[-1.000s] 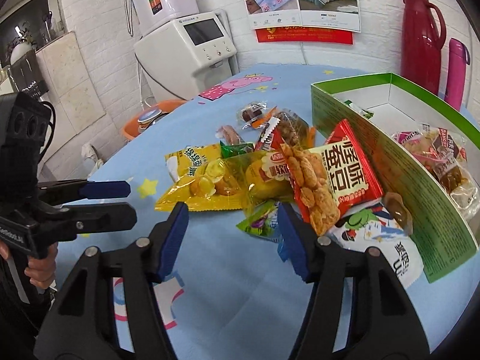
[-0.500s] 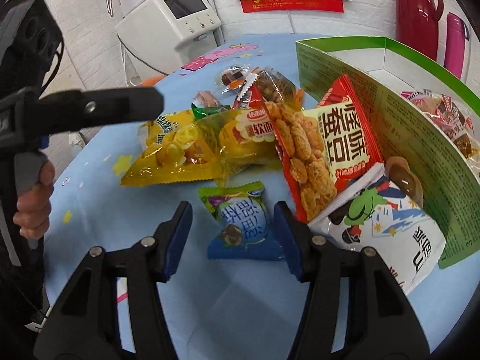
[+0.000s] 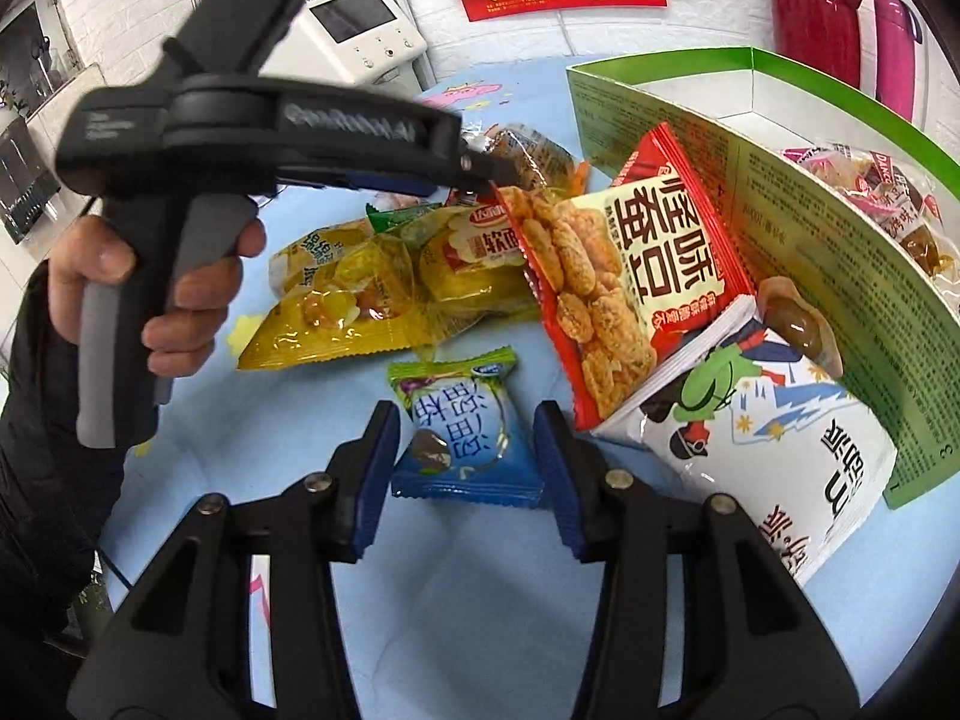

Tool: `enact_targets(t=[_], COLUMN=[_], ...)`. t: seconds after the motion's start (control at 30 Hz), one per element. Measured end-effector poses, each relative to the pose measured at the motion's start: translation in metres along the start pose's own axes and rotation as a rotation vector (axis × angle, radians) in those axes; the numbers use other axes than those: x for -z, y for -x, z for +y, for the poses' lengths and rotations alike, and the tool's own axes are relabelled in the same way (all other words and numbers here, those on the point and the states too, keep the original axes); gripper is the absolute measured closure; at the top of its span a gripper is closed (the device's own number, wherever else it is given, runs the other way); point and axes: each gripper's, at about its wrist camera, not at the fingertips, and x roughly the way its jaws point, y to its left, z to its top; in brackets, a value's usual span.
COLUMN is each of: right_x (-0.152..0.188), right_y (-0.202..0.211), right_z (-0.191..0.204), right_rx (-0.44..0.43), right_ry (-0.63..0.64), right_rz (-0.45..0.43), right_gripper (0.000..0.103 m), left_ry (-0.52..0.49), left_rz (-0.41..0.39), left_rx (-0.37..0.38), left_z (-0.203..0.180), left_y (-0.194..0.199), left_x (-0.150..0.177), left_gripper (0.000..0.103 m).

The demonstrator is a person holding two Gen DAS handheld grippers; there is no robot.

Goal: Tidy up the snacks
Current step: 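Grasp the blue candy packet with the right tool while the left tool grasps the chocolate bag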

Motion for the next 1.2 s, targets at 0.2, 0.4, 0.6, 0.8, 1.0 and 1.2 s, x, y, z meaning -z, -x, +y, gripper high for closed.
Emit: enact_targets(t=[0.2,0.4,0.6,0.8,1.0,1.2], right_x=[0.004,0.006,0.006,0.010,0.011,0.001], right_y=[0.008,0.007,0.005,0.006,0.037,0.078], right_z=[-0.001,0.006,0.013,0.014,0.020,0.025], right_rx=[0.011,0.039,0.066,0.041,-0.021,-0.031], right_ry=[0.002,0.020,0.029,-0.030,-0.036,-0.013], right_rz=[0.015,0.016,0.017,0.016,-0.064,-0.194], right_gripper=[0.055,0.055,0.055,0.066,0.067,0.067], left_ry=[0.010,0.015,0.070,0.065,0.087,0.051], left_rz=[0.016,0.010,0.024,0.039,-0.029,-0.138], left_rx=[0.036,0.028,0.027,0.052,0.098,0.148], left_z=[0.009,0.011,0.018,0.009,0.007,-0.014], left_y=[0.004,0.009,-0.001,0.004,0.044,0.098], left_x=[0.014,0.024,0.022,0.025,0.028,0.020], left_gripper=[0.064,0.055,0.045,0.068,0.069,0.070])
